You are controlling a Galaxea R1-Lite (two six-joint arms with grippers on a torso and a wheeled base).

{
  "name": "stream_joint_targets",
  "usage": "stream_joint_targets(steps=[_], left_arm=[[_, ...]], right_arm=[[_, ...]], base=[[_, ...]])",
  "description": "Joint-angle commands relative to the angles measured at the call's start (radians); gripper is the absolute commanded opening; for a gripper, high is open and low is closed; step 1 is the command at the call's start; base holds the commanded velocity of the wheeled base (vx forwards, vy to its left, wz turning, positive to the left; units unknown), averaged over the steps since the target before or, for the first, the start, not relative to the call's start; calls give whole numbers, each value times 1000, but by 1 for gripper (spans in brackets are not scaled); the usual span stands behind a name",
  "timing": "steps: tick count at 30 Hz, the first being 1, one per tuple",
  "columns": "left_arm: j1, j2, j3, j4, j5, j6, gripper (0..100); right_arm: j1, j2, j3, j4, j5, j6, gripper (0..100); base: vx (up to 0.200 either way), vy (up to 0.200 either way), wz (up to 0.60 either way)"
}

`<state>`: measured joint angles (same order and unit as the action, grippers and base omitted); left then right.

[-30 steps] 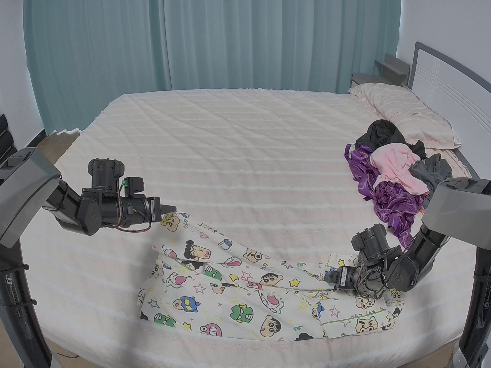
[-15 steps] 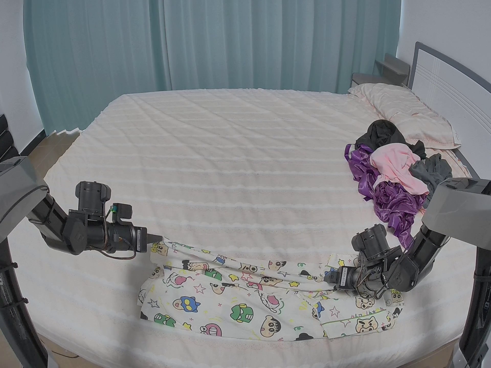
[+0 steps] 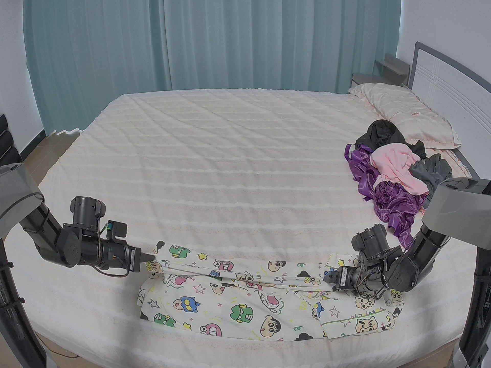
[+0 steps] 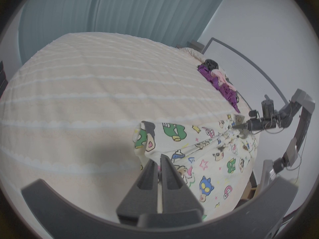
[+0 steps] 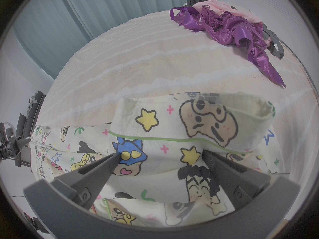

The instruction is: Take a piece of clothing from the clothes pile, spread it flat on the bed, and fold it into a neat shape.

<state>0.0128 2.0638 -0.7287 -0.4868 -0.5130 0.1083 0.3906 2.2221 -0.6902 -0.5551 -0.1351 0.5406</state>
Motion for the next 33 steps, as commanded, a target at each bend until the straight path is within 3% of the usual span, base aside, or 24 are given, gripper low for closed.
stream_joint_targets(steps=[1, 8, 11, 12, 27, 33], left_arm=[[3, 2, 45, 1, 8, 44, 0], [-5, 15, 58, 1, 14, 59, 0], [-13, 22, 57, -1, 54, 57, 0], [-13, 29, 55, -3, 59, 57, 100], [15, 13, 84, -6, 51, 22, 100], [32, -73, 114, -6, 27, -108, 100]], right_arm=[[1, -2, 3, 0, 0, 1, 100], [-1, -25, 9, 0, 0, 1, 100], [-3, -44, 17, 0, 2, 1, 100], [-3, -50, 20, 0, 2, 1, 100], [-18, -254, 113, 3, 0, 10, 100], [-41, -332, 192, 3, -3, 10, 100]], base=[[0, 0, 0], [0, 0, 0], [0, 0, 0], [0, 0, 0], [0, 0, 0], [0, 0, 0]])
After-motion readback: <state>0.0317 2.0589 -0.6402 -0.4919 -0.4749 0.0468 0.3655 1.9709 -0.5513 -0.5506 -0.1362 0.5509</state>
